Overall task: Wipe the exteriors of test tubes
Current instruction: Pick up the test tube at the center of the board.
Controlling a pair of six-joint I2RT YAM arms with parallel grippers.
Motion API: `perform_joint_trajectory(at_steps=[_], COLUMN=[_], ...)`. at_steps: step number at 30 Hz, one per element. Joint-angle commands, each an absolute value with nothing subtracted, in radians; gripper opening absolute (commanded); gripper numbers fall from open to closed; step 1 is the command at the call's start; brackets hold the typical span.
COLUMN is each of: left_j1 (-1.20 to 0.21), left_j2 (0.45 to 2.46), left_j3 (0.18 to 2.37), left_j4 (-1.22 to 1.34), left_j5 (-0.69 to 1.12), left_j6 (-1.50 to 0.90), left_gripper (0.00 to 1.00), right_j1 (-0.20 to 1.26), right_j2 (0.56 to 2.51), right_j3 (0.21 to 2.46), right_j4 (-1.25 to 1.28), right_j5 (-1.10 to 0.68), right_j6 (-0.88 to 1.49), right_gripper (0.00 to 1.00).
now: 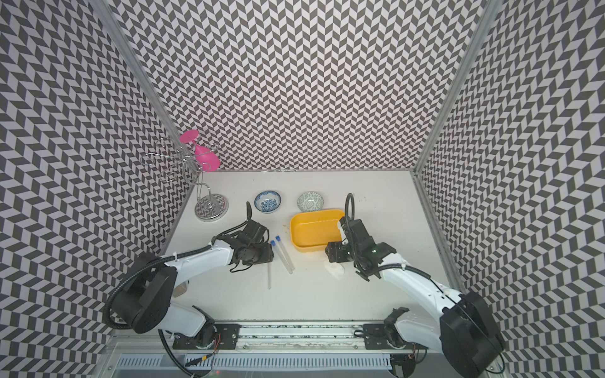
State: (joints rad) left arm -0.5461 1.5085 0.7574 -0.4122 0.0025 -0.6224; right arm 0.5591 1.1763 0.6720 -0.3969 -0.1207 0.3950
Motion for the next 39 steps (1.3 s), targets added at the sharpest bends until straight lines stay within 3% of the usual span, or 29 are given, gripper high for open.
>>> perform_joint_trajectory(at_steps=[1, 13, 27, 39], left_j1=[-0.555, -0.571, -0.571, -0.566], left_j2=[1.549, 1.639, 1.59, 1.481], left_j3=[0.795, 0.851, 0.807, 0.787], left_j4=[-0.412, -0.462, -0.459, -0.466], left_j5=[-0.033, -0.091, -0.078, -0.03], left_j6=[-0.639, -0.62, -0.601, -0.578], left_gripper=[0.54, 0.32, 0.2, 0.19], right_j1=[0.573, 0.595, 0.644, 0.644], right_j2=[1.154, 1.118, 1.218, 1.366], right_j3=[0.644, 0.571, 0.562, 0.614], right_j4=[-0.382, -0.388, -0.353, -0.318], right_j5=[-0.126, -0.118, -0.109, -0.06], right_j6=[0.414, 0.439, 0.445, 0.408], right_gripper=[0.8, 0.79, 0.76, 0.71])
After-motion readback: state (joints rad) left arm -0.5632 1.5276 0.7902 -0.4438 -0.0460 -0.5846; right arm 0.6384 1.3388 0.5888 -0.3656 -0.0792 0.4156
